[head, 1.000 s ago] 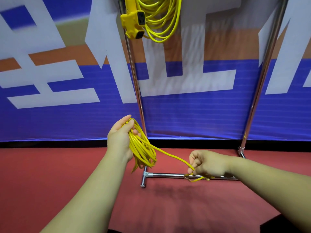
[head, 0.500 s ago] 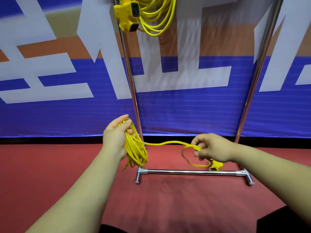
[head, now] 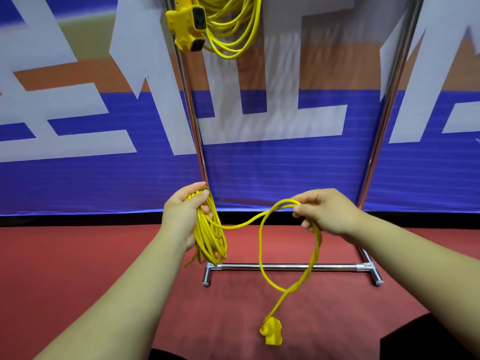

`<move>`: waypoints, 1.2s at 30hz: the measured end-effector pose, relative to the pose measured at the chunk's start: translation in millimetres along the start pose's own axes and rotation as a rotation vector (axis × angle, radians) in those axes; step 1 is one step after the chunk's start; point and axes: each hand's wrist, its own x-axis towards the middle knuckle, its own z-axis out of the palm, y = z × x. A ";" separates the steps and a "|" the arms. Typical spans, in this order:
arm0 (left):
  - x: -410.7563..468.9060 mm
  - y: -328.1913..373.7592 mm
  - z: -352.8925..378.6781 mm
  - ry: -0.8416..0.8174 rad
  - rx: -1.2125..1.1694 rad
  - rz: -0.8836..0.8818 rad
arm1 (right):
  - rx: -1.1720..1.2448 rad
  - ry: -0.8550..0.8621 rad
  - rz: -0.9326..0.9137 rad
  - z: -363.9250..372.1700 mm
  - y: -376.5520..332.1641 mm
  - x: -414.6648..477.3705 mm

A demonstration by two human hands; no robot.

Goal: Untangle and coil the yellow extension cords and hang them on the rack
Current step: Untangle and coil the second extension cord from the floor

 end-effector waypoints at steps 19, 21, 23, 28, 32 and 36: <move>7.3 -46.3 -9.8 -0.071 0.371 -0.038 | -0.783 -0.451 0.129 35.5 77.0 6.0; 6.7 -55.5 -11.0 -0.092 0.423 -0.052 | -0.841 -0.561 0.133 46.1 91.0 -1.8; 5.1 -62.7 -12.5 -0.116 0.460 -0.075 | -0.849 -0.650 0.165 57.8 110.7 -8.3; 1.0 -76.0 -18.6 -0.161 0.514 -0.141 | -0.767 -0.733 0.239 101.6 174.3 -22.9; 2.6 -82.7 -25.7 -0.191 0.563 -0.168 | -0.659 -0.701 0.373 133.3 225.8 -32.5; 2.1 -89.0 -31.0 -0.224 0.582 -0.211 | -0.603 -0.505 0.523 160.3 266.0 -43.3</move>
